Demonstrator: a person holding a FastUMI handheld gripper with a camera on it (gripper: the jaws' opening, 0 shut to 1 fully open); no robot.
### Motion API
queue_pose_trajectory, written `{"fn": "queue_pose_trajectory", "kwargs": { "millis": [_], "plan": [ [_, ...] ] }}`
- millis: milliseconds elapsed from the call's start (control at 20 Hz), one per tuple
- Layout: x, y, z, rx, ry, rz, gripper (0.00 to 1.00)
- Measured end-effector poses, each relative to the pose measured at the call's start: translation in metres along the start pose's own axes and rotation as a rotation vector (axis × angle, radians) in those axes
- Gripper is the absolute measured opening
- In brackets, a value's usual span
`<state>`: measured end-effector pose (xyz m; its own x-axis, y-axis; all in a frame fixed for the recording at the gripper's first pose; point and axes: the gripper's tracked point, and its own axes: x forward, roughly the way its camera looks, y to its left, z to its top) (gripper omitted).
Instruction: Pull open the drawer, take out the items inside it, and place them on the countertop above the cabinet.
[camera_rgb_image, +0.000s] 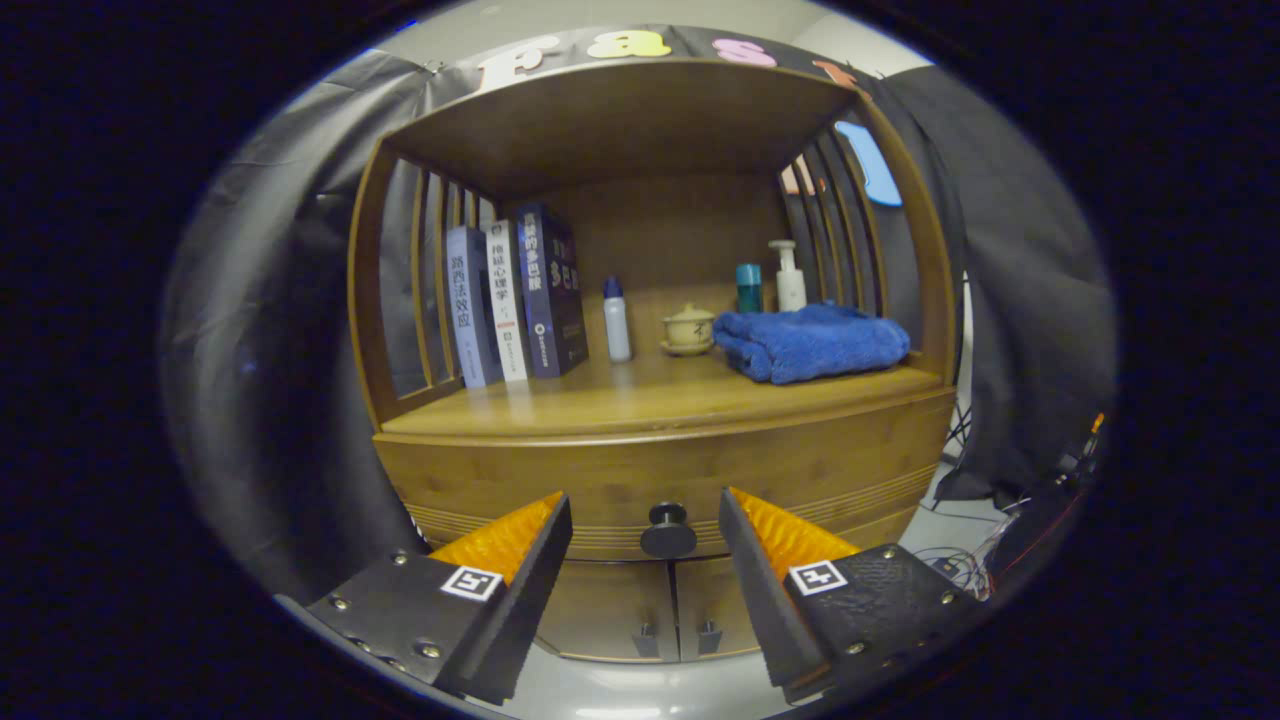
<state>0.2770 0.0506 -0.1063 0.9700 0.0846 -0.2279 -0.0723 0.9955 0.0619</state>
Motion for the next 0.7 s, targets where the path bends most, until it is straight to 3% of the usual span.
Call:
{"fn": "queue_pose_trajectory", "kwargs": {
  "millis": [100,200,400,650,700],
  "plan": [
    [0.023,-0.011,-0.016,-0.009,0.041,-0.025,0.89],
    [0.038,-0.019,-0.030,-0.022,0.075,-0.039,0.69],
    [0.056,-0.018,-0.037,-0.012,0.087,-0.013,0.68],
    [0.069,-0.011,-0.041,-0.022,0.087,0.012,0.42],
    [0.060,-0.011,-0.043,-0.026,0.102,0.010,0.42]
  ]
}}
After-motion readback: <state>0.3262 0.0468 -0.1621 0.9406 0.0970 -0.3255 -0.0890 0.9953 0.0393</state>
